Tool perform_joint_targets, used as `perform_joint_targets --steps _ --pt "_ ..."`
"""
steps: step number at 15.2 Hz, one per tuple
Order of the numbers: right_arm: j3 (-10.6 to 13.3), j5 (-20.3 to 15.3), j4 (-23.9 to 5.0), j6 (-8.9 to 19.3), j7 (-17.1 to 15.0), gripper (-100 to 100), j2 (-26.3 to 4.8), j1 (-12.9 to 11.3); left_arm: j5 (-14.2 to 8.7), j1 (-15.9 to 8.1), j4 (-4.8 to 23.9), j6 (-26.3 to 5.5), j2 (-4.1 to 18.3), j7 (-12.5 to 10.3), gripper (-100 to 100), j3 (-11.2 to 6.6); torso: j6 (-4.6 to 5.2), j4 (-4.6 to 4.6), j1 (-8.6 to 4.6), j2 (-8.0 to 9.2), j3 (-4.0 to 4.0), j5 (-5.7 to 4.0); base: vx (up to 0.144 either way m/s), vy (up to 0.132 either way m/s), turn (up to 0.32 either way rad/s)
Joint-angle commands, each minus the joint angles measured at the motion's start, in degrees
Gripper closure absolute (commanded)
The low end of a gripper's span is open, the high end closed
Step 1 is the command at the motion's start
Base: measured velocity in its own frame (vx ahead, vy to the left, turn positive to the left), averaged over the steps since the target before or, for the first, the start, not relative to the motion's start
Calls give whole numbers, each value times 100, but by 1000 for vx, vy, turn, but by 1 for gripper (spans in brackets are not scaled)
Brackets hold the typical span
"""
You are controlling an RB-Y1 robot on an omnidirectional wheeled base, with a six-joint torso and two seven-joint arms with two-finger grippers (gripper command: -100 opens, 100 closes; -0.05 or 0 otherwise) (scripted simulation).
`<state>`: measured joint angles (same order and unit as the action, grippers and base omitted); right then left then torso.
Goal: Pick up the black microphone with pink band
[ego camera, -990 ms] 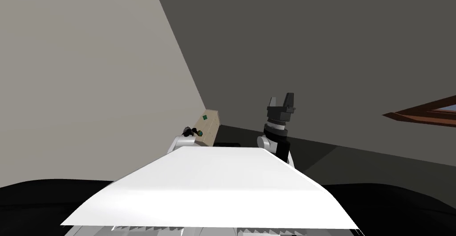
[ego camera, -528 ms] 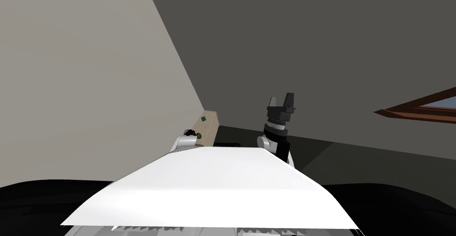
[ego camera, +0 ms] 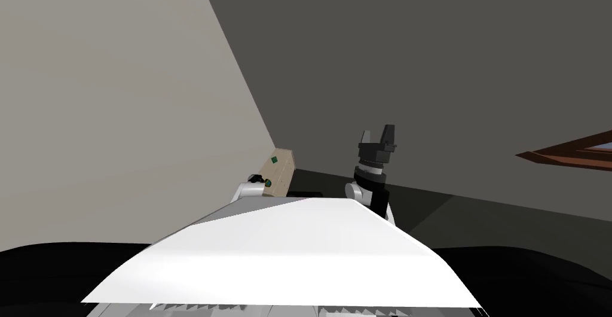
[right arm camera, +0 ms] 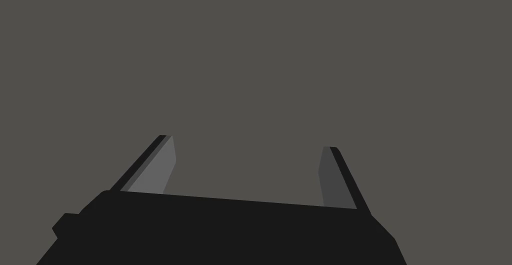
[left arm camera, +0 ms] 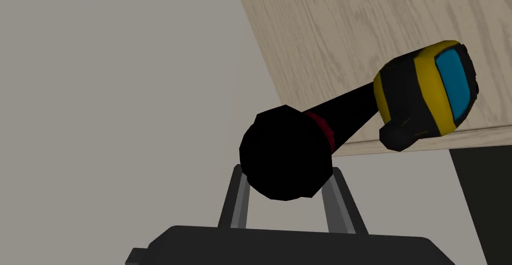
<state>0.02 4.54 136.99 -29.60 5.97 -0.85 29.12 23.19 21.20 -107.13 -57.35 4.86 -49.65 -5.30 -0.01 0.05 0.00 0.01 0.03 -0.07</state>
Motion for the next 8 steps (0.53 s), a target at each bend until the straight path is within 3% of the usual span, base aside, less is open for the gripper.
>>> perform_joint_targets --steps 1,3,7,8 --pt "0 0 0 0 0 0 0 0 0 0 0 0 0 0 100 0 0 0 0 0 0 0 0 0 0" --pt "0 0 0 0 0 0 0 0 4 -8 -9 7 7 -1 100 -6 0 -5 -1 4 0 7 0 0 0" --pt "0 0 0 0 0 0 0 -1 -5 106 -415 -371 51 -45 100 96 3 -2 -13 19 8 3 -31 -16 -72" --pt "0 0 0 0 0 0 0 -1 -3 84 -321 -258 38 -31 100 71 2 -1 -15 24 11 2 -26 -8 -23"
